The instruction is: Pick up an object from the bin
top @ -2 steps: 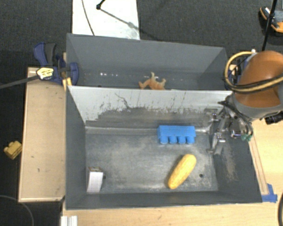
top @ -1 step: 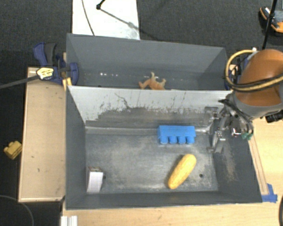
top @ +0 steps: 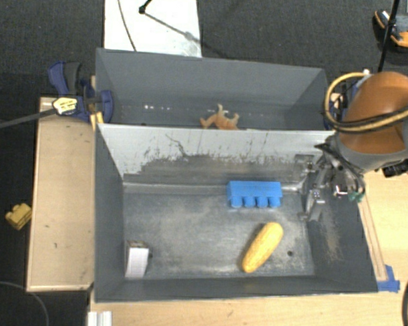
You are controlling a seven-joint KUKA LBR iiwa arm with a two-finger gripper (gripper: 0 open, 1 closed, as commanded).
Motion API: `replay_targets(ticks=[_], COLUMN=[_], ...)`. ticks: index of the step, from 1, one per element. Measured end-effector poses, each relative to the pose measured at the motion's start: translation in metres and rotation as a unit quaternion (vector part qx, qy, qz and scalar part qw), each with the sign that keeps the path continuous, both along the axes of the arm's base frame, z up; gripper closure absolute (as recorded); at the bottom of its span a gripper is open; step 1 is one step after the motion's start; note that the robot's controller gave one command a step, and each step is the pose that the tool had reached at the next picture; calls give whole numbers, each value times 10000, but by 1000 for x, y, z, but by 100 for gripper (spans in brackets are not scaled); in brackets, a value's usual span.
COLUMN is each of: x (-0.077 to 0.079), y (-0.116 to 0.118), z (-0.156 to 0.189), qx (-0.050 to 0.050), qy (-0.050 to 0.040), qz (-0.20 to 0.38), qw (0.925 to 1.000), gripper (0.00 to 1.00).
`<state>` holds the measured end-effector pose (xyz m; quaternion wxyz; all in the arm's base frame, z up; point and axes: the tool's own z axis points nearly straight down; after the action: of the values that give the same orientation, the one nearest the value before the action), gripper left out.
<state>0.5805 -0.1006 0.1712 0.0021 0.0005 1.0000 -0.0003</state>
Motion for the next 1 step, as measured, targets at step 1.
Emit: replay_targets(ticks=[1], x=[-16], y=[3], z=[0], qx=[12], qy=[45], qz=[1188], qw=[9929], gripper=[0])
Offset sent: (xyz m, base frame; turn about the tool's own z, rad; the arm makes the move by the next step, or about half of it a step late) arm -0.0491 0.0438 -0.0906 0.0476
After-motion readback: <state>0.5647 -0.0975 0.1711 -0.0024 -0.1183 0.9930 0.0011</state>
